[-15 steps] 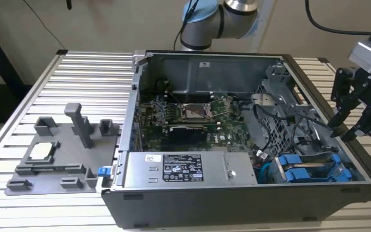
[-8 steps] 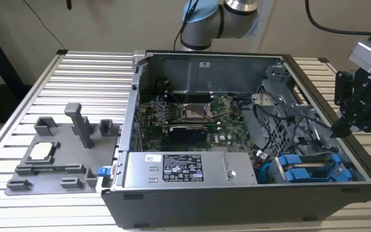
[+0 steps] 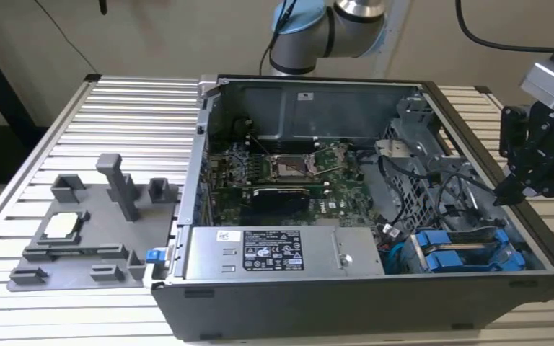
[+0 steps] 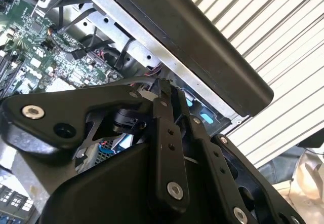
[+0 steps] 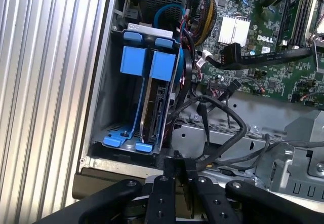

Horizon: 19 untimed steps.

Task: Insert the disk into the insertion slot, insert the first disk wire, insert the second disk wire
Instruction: 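Insert the first disk wire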

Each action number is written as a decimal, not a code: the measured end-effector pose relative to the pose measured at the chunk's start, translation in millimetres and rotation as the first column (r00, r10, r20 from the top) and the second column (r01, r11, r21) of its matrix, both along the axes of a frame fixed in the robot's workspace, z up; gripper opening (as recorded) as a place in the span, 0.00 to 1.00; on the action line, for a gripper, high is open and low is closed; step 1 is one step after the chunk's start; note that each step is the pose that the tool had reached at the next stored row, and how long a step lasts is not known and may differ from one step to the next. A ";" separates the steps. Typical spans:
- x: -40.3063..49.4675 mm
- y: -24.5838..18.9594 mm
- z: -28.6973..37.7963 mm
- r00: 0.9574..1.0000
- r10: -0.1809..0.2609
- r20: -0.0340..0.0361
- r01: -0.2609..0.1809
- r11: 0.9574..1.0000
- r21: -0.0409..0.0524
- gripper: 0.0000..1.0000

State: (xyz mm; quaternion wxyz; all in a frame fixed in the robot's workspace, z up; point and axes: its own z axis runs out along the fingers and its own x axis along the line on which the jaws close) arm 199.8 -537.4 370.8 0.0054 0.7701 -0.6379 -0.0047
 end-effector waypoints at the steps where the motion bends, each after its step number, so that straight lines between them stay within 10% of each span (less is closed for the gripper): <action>1: 0.0 0.0 0.0 1.000 0.000 0.000 0.000 1.000 0.000 0.19; 5: -5.5 -0.1 0.0 1.000 0.000 0.005 0.000 1.000 0.000 0.19; 19: -36.8 -4.7 -3.6 0.997 -0.001 0.075 0.001 1.000 0.000 0.19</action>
